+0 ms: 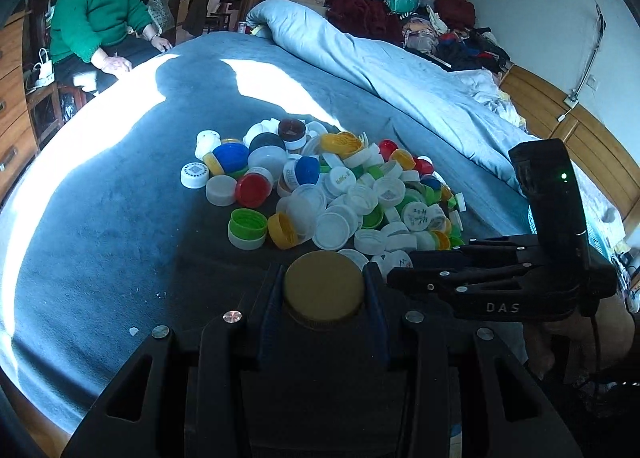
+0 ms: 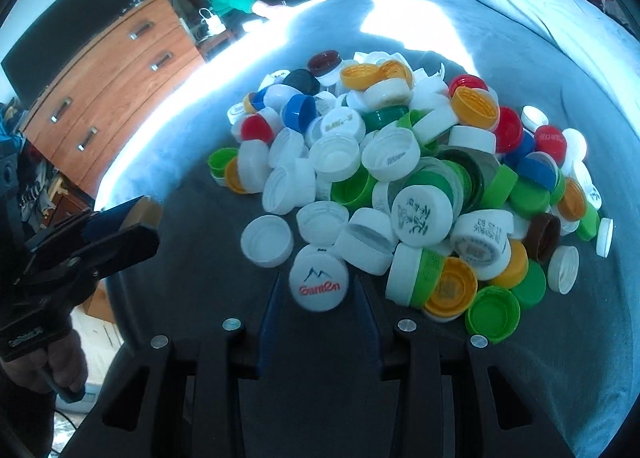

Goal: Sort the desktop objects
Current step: 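Grasp a tan cap with the left gripper while the right grasps a white GanEn cap, then carry both held caps over the blue basket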

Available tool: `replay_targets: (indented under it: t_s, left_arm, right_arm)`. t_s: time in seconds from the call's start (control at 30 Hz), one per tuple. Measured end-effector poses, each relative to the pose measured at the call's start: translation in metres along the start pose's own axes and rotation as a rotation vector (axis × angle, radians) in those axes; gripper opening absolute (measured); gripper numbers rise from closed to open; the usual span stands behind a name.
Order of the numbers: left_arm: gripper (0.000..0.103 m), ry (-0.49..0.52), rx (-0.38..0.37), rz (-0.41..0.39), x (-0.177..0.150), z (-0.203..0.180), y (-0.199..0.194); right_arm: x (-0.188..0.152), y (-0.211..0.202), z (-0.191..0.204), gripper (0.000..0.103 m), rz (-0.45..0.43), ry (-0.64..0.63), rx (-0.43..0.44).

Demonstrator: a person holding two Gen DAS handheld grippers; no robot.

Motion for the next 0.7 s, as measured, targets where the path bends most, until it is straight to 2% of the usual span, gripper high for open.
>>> replay_targets:
  t_s: [0.03,0.33,0.53,0.7]
  left_arm:
    - [0.034,0.000,-0.001,0.002,0.000,0.000,0.000]
    - [0.034,-0.002,0.032,-0.022,0.005,-0.014,-0.020]
    - [0.034,0.026,0.059,-0.043,0.017,-0.043,-0.036]
    - [0.034,0.069,0.063,-0.052,0.031,-0.077,-0.045]
  right_arm:
    - [-0.001,0.002,-0.001,0.034,0.007,0.001,-0.003]
    - [-0.021,-0.066,0.019,0.034,-0.111,-0.067,-0.050]
    - [-0.040,-0.116,0.016,0.034,-0.187,-0.053,-0.084]
    - [-0.055,-0.158,-0.003,0.034,-0.258,-0.015,-0.118]
Point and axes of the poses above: each gripper's, at about its wrist camera, not at the fingertips, and y roughly the way its jaws point, z to its left, x to its top, the point moved 8 cm from there along y, roughly the way its jaws point, and after that the axes turned 14 degrees about z, right-handed, at the moved point
